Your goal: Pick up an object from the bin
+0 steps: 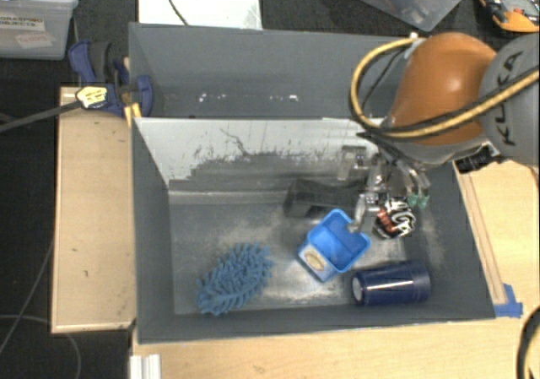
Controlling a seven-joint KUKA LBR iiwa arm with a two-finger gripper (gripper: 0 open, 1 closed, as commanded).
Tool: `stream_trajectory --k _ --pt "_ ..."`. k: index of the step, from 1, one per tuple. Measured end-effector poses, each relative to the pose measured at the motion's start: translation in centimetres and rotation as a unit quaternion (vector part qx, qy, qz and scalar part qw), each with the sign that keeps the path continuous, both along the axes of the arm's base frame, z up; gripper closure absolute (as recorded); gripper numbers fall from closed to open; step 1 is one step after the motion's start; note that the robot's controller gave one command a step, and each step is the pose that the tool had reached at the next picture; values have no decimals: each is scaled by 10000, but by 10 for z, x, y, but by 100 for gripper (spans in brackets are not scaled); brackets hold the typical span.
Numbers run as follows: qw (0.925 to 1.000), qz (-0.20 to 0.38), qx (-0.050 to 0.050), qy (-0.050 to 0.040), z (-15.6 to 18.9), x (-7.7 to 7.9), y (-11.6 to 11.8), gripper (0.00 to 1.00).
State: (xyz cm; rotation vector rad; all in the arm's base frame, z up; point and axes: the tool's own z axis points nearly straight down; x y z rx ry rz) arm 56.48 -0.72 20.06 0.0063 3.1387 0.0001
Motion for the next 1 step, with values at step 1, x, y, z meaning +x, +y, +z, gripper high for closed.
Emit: stream_trajectory --k 1 --pt "10000 0 0 0 0 0 0 0"
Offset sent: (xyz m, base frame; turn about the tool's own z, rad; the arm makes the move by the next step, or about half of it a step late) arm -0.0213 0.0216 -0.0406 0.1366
